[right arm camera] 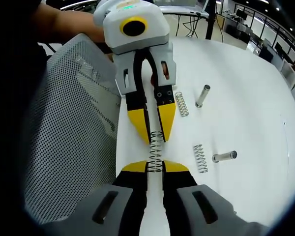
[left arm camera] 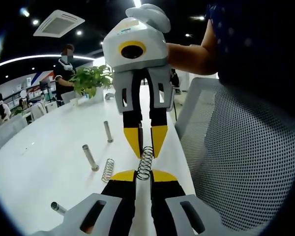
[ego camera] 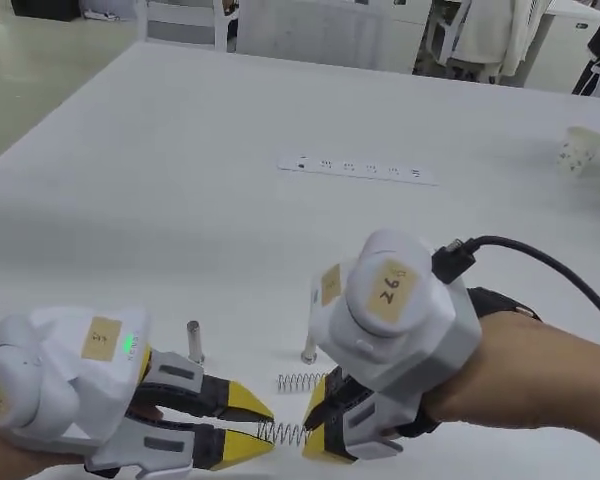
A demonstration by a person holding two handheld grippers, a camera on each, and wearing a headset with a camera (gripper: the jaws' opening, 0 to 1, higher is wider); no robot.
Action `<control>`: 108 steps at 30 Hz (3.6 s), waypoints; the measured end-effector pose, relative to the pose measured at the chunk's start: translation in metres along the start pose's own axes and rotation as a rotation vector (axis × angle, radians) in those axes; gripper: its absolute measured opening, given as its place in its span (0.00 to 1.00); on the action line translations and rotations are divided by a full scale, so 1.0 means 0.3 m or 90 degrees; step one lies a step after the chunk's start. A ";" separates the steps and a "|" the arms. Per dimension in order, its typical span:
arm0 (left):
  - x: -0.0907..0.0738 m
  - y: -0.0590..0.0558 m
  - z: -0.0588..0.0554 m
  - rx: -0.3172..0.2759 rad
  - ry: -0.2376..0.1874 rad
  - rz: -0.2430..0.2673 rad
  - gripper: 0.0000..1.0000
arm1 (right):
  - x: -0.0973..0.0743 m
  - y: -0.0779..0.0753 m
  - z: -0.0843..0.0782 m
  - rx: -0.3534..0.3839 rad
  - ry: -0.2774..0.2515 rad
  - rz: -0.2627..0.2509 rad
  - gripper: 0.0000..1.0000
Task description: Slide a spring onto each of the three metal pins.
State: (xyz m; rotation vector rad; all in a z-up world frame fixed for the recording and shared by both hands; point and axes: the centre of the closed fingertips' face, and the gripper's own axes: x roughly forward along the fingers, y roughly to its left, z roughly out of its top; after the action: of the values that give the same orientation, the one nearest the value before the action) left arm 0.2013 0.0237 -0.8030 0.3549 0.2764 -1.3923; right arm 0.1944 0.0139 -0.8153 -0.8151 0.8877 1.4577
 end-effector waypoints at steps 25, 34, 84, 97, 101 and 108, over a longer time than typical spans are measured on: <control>-0.006 0.012 0.022 -0.008 -0.024 0.007 0.03 | 0.001 -0.011 -0.004 0.044 -0.035 -0.005 0.09; -0.005 0.005 0.008 -0.004 -0.012 0.004 0.02 | -0.027 -0.011 0.039 0.065 -0.055 -0.012 0.08; -0.001 -0.004 -0.016 -0.033 -0.002 -0.003 0.12 | -0.052 -0.015 0.091 0.050 -0.057 -0.023 0.08; -0.080 0.027 -0.028 -0.076 -0.012 0.057 0.24 | -0.097 -0.049 0.034 0.073 -0.053 -0.048 0.08; -0.116 0.032 -0.044 -0.099 -0.018 0.088 0.28 | -0.114 -0.059 0.017 0.081 -0.054 -0.056 0.08; -0.185 0.046 -0.061 -0.123 -0.031 0.146 0.33 | -0.145 -0.074 -0.010 0.094 -0.057 -0.070 0.08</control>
State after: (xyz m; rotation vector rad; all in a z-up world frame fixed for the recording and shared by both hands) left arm 0.2064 0.0833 -0.7968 0.1853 0.3168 -1.1369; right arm 0.2197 -0.0085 -0.7799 -0.6737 0.8593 1.3070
